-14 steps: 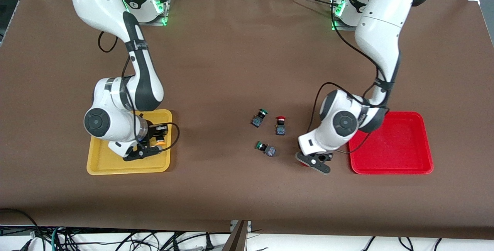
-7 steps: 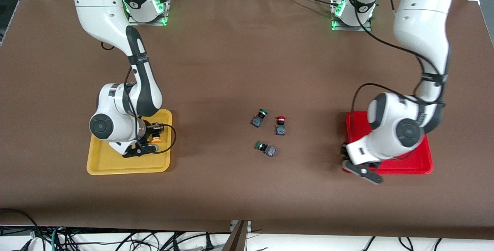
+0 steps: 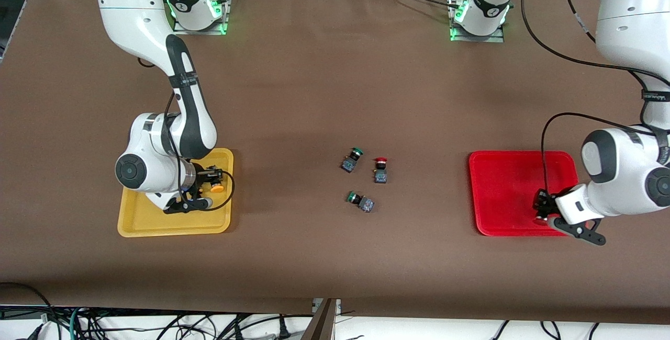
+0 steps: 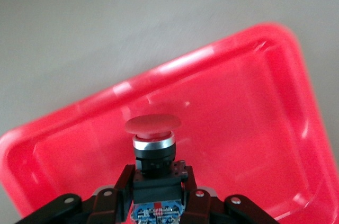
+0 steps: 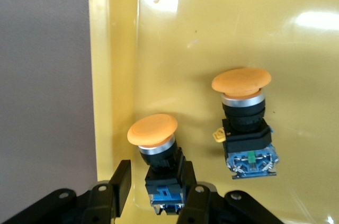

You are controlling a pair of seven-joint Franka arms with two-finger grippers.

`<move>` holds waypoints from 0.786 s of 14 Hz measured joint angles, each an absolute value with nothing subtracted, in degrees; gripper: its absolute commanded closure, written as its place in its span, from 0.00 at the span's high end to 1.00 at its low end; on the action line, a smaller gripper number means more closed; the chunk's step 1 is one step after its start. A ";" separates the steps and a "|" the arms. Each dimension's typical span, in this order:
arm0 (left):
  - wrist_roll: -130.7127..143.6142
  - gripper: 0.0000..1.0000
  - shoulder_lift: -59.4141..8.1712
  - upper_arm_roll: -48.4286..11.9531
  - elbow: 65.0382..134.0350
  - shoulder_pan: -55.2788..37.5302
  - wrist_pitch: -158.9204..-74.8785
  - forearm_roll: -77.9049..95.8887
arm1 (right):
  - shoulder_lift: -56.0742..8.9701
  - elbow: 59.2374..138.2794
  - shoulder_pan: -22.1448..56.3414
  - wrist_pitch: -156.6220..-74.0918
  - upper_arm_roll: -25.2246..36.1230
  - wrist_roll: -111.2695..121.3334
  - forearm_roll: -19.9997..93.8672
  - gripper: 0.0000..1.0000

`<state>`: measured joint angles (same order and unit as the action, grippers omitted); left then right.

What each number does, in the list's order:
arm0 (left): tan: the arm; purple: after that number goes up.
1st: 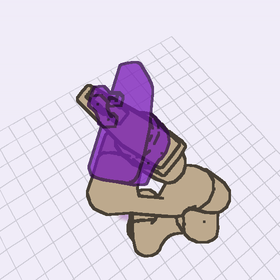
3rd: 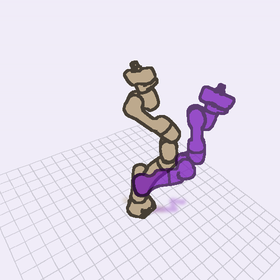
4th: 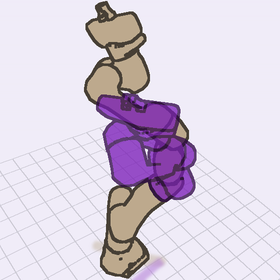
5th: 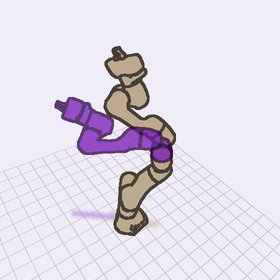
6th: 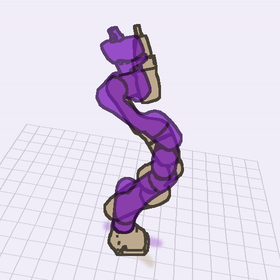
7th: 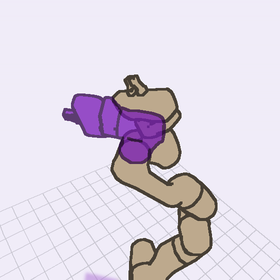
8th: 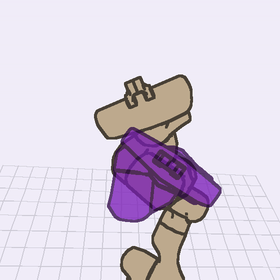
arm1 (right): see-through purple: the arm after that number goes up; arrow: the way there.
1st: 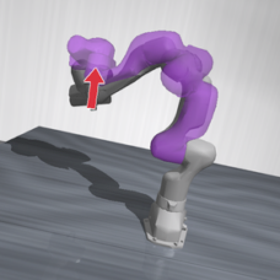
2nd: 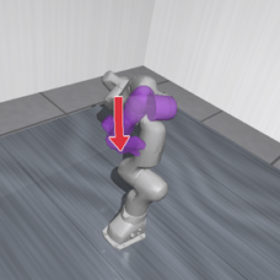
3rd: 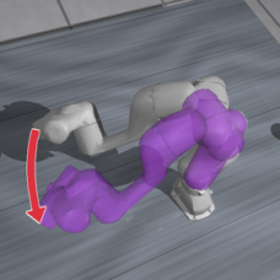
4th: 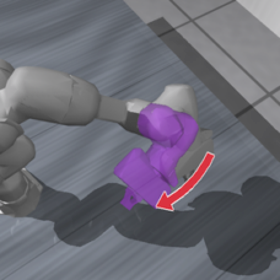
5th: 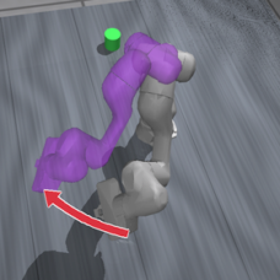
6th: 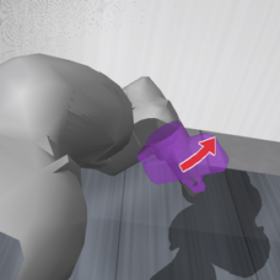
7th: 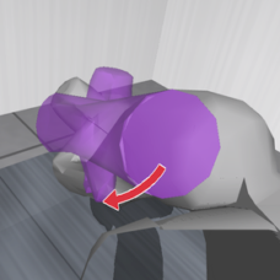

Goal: Place red and yellow buttons in trays
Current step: 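Release the yellow button and retract the right arm while the left gripper lowers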

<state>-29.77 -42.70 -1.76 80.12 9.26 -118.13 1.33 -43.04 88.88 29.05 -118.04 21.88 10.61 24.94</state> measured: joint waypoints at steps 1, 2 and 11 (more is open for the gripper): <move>-30.02 0.34 -42.68 -1.76 80.73 10.60 -117.73 1.33 | -42.85 88.57 29.15 -117.92 21.87 10.16 24.95 0.47; -30.28 0.34 -42.66 -1.77 81.50 12.00 -117.65 1.33 | -42.57 88.07 29.31 -117.50 21.86 9.72 24.95 0.47; -28.34 0.34 -42.30 -1.96 87.88 17.41 -118.26 4.98 | -25.25 84.57 31.09 -102.55 22.73 6.29 15.23 0.79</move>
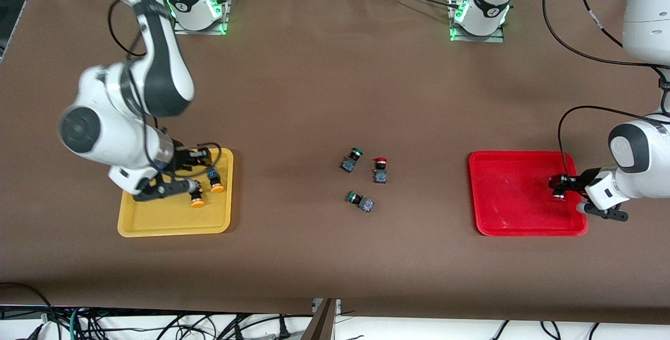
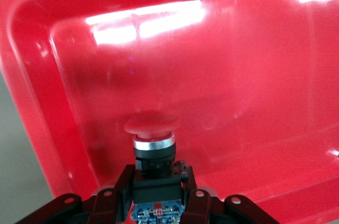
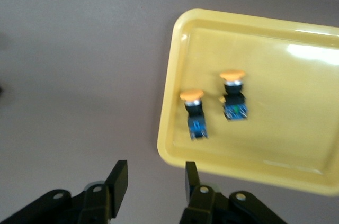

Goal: Place red and yellow buttons in trays
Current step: 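Release the yellow button and retract the right arm while the left gripper lowers, then open the left gripper to release the red button in the red tray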

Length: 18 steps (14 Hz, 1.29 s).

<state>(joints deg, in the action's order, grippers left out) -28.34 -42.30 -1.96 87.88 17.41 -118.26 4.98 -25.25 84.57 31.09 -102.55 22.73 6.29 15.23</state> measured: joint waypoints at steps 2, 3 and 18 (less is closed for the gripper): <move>-28.05 0.34 -42.27 -2.03 88.73 17.41 -118.37 4.99 | -19.81 85.18 31.01 -99.84 22.87 6.16 12.28 1.00; -27.95 0.34 -42.26 -2.03 88.93 17.41 -118.43 4.99 | -17.03 86.11 31.00 -99.28 22.91 6.16 11.26 1.00; -25.11 0.93 -42.23 -2.06 90.44 17.59 -119.55 4.98 | -1.01 100.61 0.83 -101.04 -7.55 5.70 0.20 1.00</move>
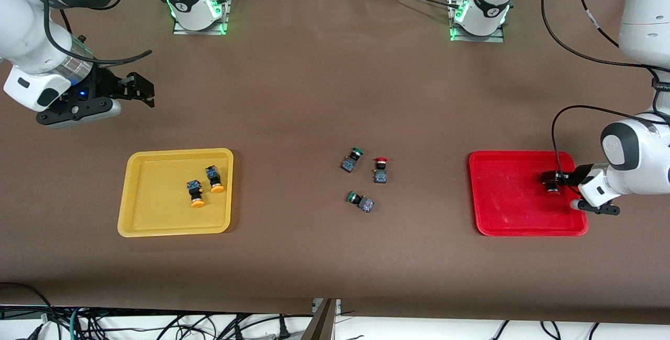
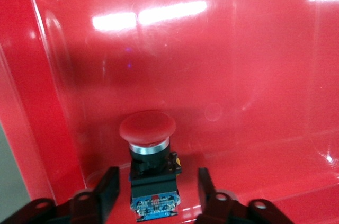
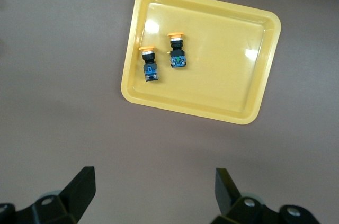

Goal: Place red and yellow buttons in trays
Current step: 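Open the left gripper to release the red button in the red tray, then move the left gripper to the second red button and grasp it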

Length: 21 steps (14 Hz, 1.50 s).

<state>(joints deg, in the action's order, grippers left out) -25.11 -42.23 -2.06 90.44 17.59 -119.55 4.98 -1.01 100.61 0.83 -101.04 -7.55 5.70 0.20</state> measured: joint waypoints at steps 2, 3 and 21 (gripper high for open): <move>-25.10 0.93 -42.12 -2.44 90.29 17.44 -119.62 4.98 | -0.87 100.36 -0.10 -101.65 -8.43 5.70 -0.30 1.00; -25.08 0.93 -41.88 -2.82 90.04 17.12 -119.66 4.98 | -0.89 100.06 -0.16 -101.92 -8.49 5.70 -0.39 1.00; 18.42 1.00 -38.81 -3.74 87.50 -17.81 -122.53 4.98 | -1.45 93.66 -1.41 -99.58 -7.80 5.63 -0.47 1.00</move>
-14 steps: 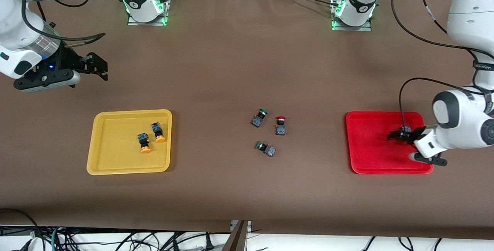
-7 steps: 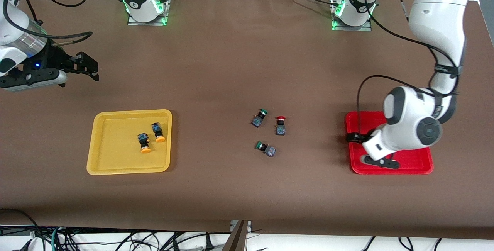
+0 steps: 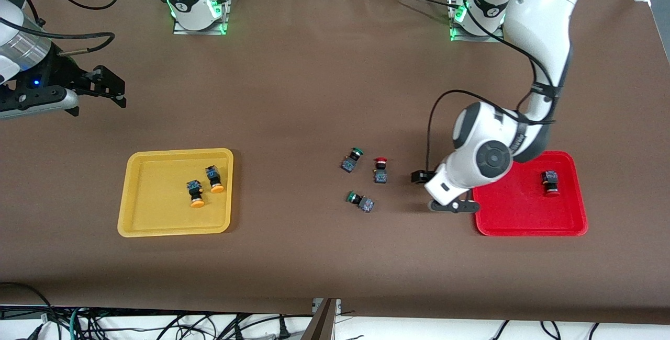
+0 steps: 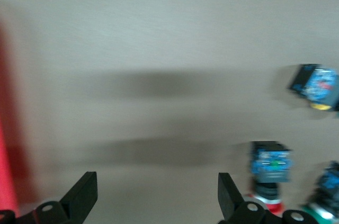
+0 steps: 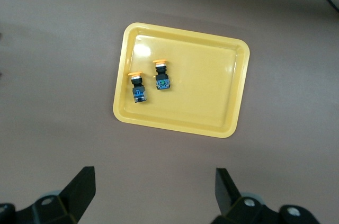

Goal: Place red and yellow buttons in trays
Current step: 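Move the left gripper to the second red button and grasp it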

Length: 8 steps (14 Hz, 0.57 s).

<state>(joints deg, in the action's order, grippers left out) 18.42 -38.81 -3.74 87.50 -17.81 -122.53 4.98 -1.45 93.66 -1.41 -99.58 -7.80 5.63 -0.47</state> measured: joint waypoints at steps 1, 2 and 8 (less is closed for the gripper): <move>20.31 1.00 -38.95 -3.72 87.51 -19.43 -123.07 4.98 | -1.77 93.65 -1.41 -99.52 -7.81 5.61 -0.46 1.00; 21.97 1.00 -39.18 -3.70 87.56 -20.91 -123.87 4.98 | -2.25 93.65 -1.41 -99.52 -7.81 5.60 -0.46 1.00; 27.77 1.00 -42.43 -3.61 88.04 -26.49 -131.56 4.98 | -3.28 93.18 -1.39 -99.59 -8.03 5.57 -0.45 1.00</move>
<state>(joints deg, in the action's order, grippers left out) 27.77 -42.43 -3.61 88.04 -26.49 -131.56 4.98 -3.28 93.18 -1.39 -99.59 -8.03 5.57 -0.45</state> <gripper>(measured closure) 0.000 0.000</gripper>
